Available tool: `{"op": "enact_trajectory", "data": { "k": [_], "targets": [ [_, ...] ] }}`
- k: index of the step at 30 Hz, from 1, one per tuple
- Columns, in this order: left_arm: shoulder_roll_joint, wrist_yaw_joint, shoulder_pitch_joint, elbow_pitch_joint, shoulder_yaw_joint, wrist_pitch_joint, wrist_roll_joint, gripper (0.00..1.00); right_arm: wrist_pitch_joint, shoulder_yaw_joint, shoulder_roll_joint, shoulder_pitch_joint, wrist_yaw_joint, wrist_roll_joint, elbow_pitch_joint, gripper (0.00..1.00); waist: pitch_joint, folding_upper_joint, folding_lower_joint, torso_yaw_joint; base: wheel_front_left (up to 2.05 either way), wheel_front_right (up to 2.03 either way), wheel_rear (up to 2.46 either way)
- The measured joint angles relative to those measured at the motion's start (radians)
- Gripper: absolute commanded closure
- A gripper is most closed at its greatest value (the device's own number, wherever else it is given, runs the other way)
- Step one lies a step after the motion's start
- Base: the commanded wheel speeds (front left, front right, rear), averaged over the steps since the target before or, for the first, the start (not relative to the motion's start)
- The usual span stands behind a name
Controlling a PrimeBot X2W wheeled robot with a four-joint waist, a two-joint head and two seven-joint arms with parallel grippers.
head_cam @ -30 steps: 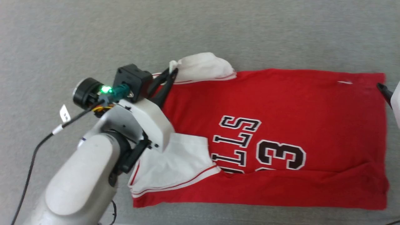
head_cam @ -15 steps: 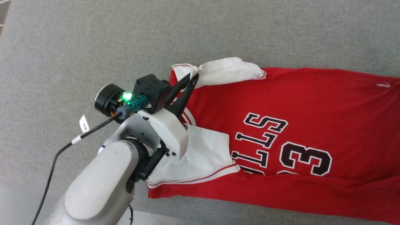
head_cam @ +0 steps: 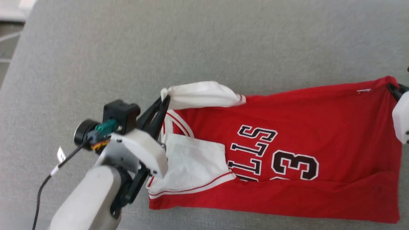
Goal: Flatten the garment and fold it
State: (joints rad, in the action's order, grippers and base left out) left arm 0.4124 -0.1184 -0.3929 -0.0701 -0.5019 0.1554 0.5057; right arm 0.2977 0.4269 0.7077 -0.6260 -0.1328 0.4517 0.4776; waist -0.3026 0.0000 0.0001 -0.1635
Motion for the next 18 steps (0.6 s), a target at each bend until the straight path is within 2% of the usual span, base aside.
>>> {"op": "enact_trajectory", "data": {
  "k": [7,12,18],
  "targets": [
    [0.043,-0.034,0.153,-0.065,0.01,0.0,0.03,1.0,-0.061,-0.062,-0.039,0.164,0.0,-0.043,-0.063,1.0,0.103,0.0,-0.0003,0.027,0.0,0.0,0.0],
    [0.081,-0.035,0.265,-0.081,0.0,0.023,0.058,1.0,-0.059,-0.111,-0.066,0.307,0.0,-0.058,-0.119,1.0,0.152,0.0,-0.0004,0.044,0.0,0.0,0.0],
    [0.118,-0.032,0.336,-0.05,-0.053,0.066,0.057,1.0,-0.007,-0.146,-0.076,0.445,0.0,-0.068,-0.167,1.0,0.174,0.0,-0.0004,0.058,0.0,0.0,0.0]
  ]
}}
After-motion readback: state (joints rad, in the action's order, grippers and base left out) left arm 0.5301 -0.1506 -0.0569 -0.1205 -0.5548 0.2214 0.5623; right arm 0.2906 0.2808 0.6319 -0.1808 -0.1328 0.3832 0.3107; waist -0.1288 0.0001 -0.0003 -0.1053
